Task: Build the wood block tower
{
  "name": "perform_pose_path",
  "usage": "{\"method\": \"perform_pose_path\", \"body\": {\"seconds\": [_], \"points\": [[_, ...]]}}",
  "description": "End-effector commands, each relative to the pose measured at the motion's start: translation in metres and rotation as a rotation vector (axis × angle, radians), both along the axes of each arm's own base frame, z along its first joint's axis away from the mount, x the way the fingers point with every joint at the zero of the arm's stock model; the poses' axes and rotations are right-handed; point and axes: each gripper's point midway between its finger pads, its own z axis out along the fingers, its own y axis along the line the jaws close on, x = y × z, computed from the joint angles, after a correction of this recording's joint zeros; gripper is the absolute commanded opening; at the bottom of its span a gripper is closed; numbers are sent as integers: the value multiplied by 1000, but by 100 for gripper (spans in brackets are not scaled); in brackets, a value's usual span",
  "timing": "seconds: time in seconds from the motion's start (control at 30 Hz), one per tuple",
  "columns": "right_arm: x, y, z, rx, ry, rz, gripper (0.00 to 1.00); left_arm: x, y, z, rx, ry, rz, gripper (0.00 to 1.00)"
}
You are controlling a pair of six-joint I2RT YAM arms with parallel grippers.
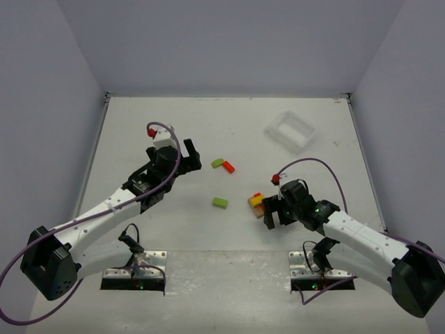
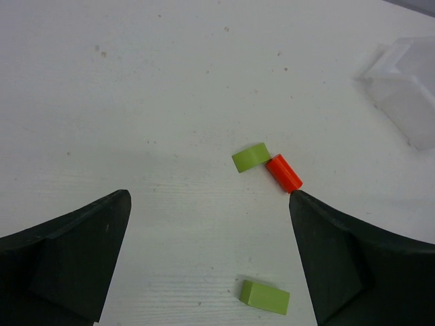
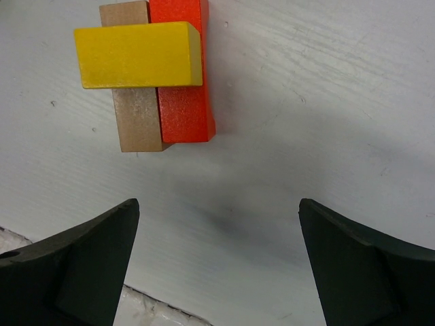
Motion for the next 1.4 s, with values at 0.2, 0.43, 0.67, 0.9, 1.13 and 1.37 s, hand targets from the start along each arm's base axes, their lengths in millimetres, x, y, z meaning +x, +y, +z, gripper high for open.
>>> {"method": "perform_pose_path", "body": {"seconds": [0.2, 0.43, 0.67, 0.9, 1.13, 1.37], "points": [[30, 5, 10, 33, -167, -110, 99, -1, 15, 23, -28, -83, 57, 100], [28, 5, 3, 0, -163, -106, 99, -4, 18, 27, -41, -104, 64, 100], [25, 9, -2, -24, -153, -76, 99, -4, 20, 27, -36, -106, 70, 100], [27, 6, -4, -50, -155, -95, 99, -5, 21, 27, -36, -107, 75, 100], [26, 5, -9, -59, -151, -91, 99, -5, 23, 26, -32, -107, 83, 100], [26, 5, -8, -53, -159, -90, 99, -5, 22, 26, -34, -106, 80, 100]]}}
